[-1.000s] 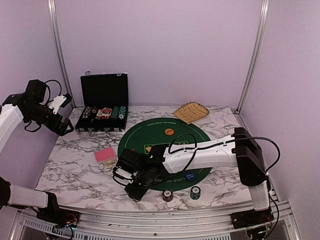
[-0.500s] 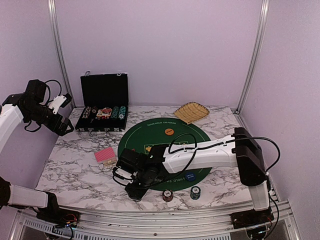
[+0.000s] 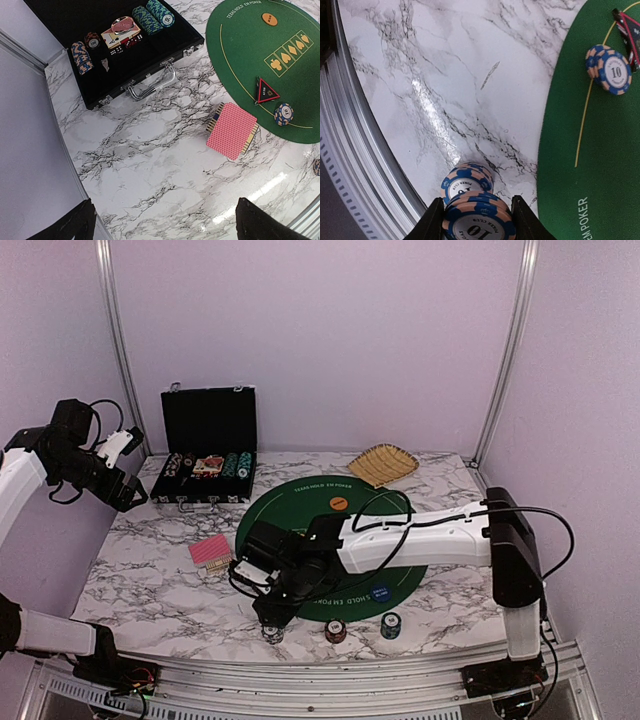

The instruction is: Distribute texas hold em gaming equipment

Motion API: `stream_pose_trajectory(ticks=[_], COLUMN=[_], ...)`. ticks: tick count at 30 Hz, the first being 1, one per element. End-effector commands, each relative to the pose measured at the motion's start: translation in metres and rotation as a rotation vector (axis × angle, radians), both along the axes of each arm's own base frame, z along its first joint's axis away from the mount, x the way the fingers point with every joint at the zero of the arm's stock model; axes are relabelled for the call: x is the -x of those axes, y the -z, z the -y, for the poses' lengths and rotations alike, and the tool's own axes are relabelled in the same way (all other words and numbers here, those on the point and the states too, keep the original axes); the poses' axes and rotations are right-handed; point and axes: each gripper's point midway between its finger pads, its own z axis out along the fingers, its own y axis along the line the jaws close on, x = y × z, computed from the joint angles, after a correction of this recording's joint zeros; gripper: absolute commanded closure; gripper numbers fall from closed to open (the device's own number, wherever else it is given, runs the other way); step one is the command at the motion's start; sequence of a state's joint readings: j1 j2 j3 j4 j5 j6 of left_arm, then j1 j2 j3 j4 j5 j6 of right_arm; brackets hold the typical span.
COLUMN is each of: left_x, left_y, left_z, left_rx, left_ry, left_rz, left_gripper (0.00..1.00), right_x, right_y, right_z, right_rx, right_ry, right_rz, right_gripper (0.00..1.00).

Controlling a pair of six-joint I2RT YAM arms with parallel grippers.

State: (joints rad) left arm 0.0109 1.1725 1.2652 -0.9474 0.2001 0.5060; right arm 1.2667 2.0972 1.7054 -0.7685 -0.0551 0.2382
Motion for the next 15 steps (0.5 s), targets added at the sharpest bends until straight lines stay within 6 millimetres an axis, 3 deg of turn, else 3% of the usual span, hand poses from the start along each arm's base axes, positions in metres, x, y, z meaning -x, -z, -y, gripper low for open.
stream_pose_trajectory(ticks=[1, 5, 10, 15], left_x=[0.004, 0.004, 0.004, 0.004], left_y=[-0.007, -0.007, -0.006, -0.006], left_z=[0.0, 0.0, -0.001, -0.001], left_rx=[-0.01, -0.012, -0.017, -0.018], left_ry=[0.004, 0.004, 0.002, 0.003], left_rz=[0.01, 0.01, 0.011, 0.011], left_gripper=[0.01, 0.01, 0.01, 0.01], right_x=[-0.037, -0.083, -0.158, -0.229], right_y=[-0.06, -0.067, -0.071, -0.06], right_z=[0.001, 0.026, 0.071, 0.12], right_rx=[-0.128, -0.123, -0.12, -0.091], right_ry=[0.083, 0.182, 0.346, 0.492], right_rz=[0.043, 0.083, 0.139, 0.191], right_gripper=[0.9, 0.9, 0.9, 0.9])
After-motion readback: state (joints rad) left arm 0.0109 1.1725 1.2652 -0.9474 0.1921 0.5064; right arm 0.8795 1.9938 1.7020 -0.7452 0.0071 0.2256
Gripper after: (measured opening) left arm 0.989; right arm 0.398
